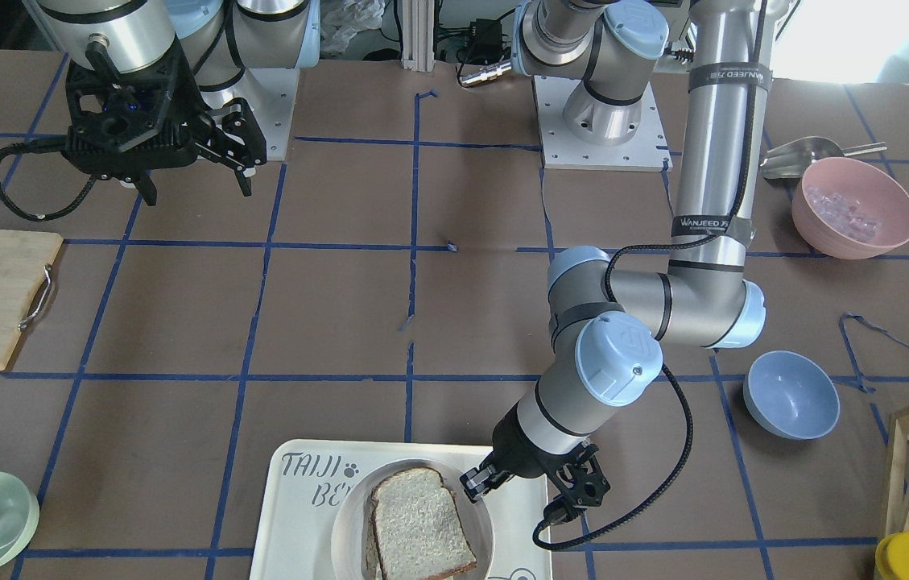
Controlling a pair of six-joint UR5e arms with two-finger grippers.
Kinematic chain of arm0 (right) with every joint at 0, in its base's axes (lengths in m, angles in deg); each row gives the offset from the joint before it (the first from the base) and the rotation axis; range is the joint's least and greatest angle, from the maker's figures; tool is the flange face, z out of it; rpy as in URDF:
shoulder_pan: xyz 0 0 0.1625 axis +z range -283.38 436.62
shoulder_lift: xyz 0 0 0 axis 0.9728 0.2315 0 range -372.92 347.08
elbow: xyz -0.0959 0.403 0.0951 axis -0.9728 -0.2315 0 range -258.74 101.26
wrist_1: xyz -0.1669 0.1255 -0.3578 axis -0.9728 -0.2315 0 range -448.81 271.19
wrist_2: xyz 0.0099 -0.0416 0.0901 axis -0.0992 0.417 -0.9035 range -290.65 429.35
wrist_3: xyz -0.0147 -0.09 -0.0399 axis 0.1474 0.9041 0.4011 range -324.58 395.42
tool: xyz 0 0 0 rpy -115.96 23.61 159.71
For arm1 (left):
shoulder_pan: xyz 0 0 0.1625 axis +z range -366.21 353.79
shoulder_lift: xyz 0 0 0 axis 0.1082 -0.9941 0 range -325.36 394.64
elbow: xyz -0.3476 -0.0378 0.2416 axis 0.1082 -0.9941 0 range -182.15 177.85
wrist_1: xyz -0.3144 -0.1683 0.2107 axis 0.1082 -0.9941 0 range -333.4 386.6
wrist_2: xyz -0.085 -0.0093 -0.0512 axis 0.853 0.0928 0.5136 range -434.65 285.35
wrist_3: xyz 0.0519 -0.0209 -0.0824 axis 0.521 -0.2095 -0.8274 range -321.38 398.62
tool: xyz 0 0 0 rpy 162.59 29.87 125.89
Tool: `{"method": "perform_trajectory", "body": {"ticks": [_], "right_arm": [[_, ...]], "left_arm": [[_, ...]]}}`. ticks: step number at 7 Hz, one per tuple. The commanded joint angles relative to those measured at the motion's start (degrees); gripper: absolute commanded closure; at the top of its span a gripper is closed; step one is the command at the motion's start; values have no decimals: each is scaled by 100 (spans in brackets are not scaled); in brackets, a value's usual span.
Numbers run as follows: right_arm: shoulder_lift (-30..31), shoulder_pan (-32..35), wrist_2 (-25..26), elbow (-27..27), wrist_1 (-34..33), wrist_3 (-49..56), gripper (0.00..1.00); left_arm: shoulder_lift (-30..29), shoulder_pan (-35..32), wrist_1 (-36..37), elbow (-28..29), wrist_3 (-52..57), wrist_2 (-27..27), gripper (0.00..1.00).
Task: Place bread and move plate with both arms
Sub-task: 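Slide the plate with the left gripper onto the bear-print tray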
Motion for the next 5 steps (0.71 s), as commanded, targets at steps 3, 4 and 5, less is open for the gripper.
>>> {"method": "perform_trajectory", "body": {"ticks": [3,4,5], "right_arm": [[-3,0,-3,-2,5,0,0],[-3,0,6,7,5,0,0],[-3,0,6,-2,5,0,0]], "left_arm": [[-143,20,-6,83,-257,-7,44],[-65,20,-15,74,-265,-85,41],[136,-23,-189,39,-274,-243,40]]}}
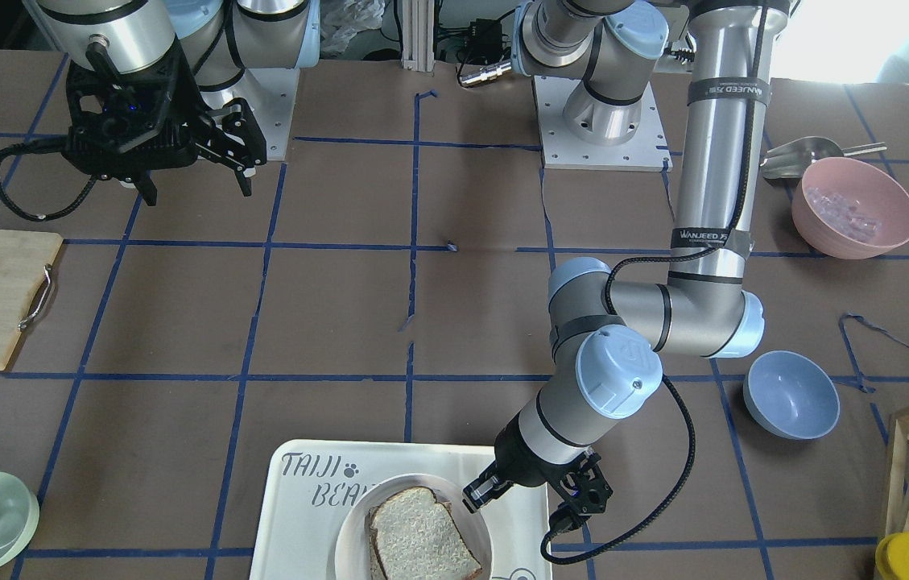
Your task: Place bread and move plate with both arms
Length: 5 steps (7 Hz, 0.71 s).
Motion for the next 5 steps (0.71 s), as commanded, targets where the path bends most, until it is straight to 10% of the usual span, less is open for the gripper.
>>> {"method": "perform_trajectory", "body": {"ticks": [1,5], "right_arm": [[-1,0,2,5,0,0,0],[-1,9,2,5,0,8,0]], "left_arm": [[663,-86,-781,-82,0,-263,39],[2816,-52,-4093,-118,1540,-1000,28]]}}
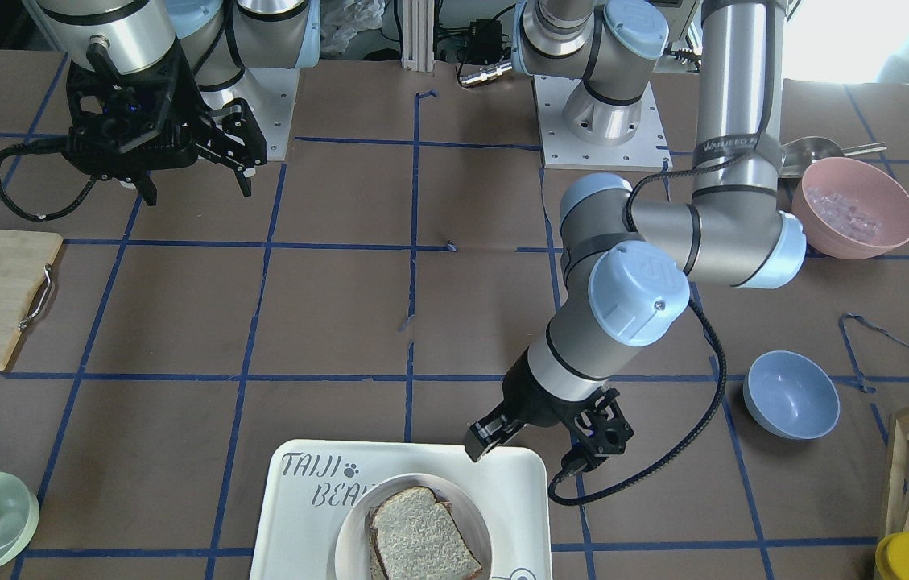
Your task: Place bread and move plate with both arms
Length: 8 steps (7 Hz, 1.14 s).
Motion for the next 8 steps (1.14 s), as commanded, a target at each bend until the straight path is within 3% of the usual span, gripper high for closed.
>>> {"method": "perform_trajectory", "body": {"ticks": [1,2,5,6,8], "right_arm": [[0,0,14,0,-5,11,0],[0,0,14,0,-5,2,0],[0,0,14,0,4,2,0],[0,0,14,0,4,2,0],[0,-9,14,0,-5,-7,0]], "left_arm": [[1088,44,-1734,8,1315,-466,19],[1449,53,-2167,-18,1921,-946,15],[1813,656,-2276,-45,4580,-1065,13],[1822,703,-2286,-27,4765,-1065,4],[1875,695,-2286,-36,4530,-1092,0]]}}
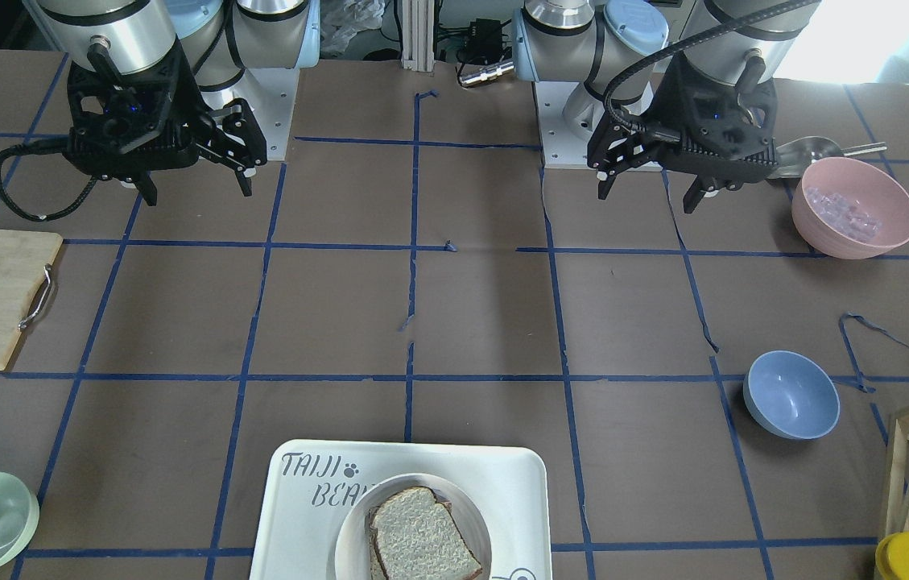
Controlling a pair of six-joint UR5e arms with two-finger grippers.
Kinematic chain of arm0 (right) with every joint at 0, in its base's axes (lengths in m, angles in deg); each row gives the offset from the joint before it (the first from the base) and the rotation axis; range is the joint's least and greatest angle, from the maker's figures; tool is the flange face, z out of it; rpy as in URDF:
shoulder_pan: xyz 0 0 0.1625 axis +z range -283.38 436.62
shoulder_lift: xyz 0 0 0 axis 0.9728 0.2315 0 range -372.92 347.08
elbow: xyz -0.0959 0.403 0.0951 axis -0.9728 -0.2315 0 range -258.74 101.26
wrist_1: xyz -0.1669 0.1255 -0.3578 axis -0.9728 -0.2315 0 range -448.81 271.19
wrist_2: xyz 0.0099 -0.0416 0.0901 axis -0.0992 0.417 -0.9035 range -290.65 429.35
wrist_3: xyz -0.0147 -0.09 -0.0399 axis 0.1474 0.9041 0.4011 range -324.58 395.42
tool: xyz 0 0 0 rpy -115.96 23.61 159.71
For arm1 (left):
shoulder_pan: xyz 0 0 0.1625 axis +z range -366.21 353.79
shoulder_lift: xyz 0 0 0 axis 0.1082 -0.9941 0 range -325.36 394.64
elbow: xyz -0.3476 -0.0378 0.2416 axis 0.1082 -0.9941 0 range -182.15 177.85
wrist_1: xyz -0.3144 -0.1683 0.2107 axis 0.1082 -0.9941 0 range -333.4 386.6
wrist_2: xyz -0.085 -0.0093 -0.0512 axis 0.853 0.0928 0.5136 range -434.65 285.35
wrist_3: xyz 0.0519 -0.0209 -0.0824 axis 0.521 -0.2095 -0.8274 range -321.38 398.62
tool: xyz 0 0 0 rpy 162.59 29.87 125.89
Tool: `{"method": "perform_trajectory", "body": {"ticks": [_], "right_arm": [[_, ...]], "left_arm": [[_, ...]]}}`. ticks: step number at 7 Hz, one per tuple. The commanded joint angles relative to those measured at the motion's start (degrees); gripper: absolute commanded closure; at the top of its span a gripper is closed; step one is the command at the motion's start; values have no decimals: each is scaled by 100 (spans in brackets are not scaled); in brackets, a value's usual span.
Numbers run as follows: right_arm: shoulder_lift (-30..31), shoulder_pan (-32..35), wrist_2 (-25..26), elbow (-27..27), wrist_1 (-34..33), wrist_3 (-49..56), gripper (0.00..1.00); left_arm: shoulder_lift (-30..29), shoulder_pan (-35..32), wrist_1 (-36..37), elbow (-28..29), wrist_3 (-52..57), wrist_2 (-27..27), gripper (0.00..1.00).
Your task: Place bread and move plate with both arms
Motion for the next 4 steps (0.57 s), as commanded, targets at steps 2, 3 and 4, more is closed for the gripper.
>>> {"method": "perform_trajectory", "body": {"ticks": [2,3,4], "right_arm": [[0,6,-8,0,-7,5,0],[0,-3,0,0,-7,5,0],[0,-3,0,0,-7,5,0]], "left_arm": [[89,18,-25,-2,-115,-17,0],[89,26,-17,-2,-115,-17,0],[89,35,-16,-2,-115,-17,0]]}}
